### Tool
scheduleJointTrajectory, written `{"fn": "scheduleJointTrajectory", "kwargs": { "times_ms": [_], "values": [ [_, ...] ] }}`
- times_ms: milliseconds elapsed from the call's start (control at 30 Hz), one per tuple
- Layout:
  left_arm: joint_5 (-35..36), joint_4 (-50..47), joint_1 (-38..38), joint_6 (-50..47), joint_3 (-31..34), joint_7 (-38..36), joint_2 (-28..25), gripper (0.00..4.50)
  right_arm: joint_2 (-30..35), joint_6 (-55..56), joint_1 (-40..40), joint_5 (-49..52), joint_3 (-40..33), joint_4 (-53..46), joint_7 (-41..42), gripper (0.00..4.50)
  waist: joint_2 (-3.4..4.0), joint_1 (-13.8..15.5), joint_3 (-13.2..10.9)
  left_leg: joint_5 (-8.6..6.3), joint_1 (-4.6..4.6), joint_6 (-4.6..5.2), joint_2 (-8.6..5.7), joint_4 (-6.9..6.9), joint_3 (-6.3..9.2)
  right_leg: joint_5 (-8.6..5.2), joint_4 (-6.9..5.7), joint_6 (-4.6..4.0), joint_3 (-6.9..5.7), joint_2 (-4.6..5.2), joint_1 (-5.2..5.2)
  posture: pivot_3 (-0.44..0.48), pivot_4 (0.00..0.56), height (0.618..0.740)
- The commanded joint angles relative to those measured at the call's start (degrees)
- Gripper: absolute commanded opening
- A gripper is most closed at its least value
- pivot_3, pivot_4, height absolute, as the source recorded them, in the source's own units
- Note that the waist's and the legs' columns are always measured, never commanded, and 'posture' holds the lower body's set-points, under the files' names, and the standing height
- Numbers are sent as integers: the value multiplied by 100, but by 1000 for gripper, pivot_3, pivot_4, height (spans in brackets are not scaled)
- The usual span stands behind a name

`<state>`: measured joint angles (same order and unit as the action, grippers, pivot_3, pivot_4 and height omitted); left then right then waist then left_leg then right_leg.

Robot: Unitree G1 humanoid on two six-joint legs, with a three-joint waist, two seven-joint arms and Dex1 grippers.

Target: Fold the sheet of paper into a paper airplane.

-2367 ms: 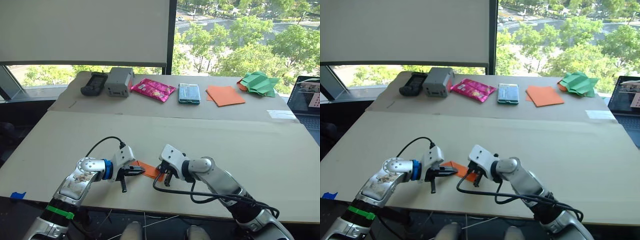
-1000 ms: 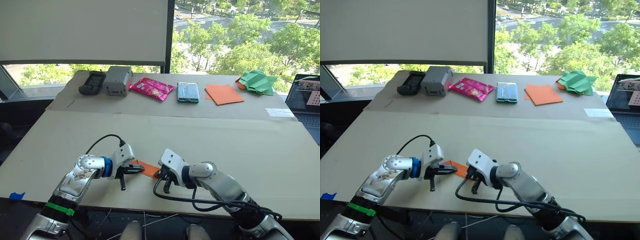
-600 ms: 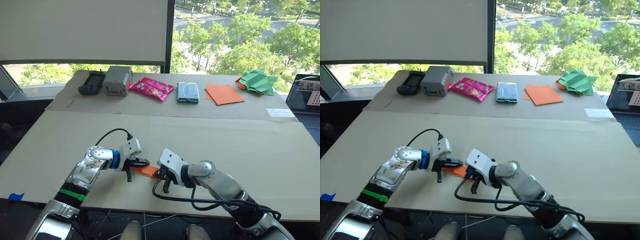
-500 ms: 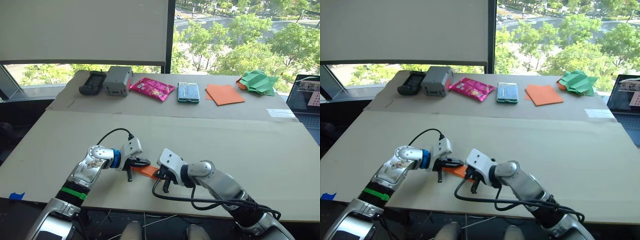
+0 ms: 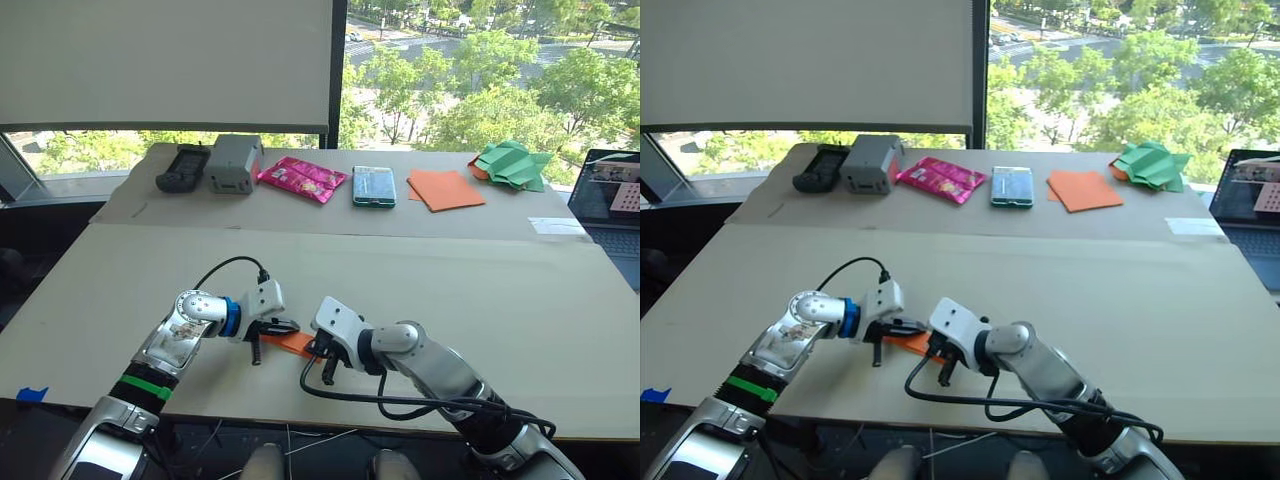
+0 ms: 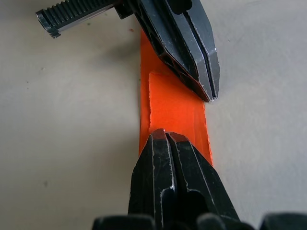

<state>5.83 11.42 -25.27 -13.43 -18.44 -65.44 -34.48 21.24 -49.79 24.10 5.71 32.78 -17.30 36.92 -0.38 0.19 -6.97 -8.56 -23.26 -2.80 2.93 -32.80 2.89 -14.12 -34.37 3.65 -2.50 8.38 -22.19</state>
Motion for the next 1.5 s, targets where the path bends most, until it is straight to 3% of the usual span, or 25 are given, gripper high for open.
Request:
{"fn": "scheduleJointTrajectory", "kwargs": {
  "times_ms": [33, 733, 1067, 1300, 1500],
  "values": [
    [-329, 363, 338, -82, -180, -103, -283, 0, 84, -282, -47, -120, 99, 213, -59, 60, 0, -24, 4, 0, 1, 0, 0, 0, 0, 0, -3, 0, 0, 0, 0, 0, 150, 702],
    [-269, 357, 1050, -100, 379, 7, -852, 0, 154, -274, -22, -130, 171, 214, -23, 60, 20, -175, 17, -5, 43, -1, 10, 11, 3, -3, -23, -6, 0, 2, -3, 0, 150, 702],
    [-270, 418, 1084, -80, 485, 85, -838, 0, 173, -221, -14, -167, 178, 214, 10, 60, 32, -136, 21, -8, 42, -6, 9, 11, 2, -5, -17, -8, 0, 6, -5, 0, 150, 702],
    [484, -277, 1197, -492, 1285, 154, -868, 0, 256, 62, -180, 169, -389, -594, 139, 60, 27, -127, -4, -8, 23, -6, 9, 11, 2, -5, -15, -8, 0, 6, -21, 0, 150, 702],
    [1885, -2120, 2013, -1863, 2470, 312, -1011, 0, 772, 698, -878, 483, -1082, -1815, 333, 60, -20, -99, -53, -8, -13, -6, 9, 15, 1, -3, -6, -7, -2, 5, -46, 0, 150, 702]
  ]
}}
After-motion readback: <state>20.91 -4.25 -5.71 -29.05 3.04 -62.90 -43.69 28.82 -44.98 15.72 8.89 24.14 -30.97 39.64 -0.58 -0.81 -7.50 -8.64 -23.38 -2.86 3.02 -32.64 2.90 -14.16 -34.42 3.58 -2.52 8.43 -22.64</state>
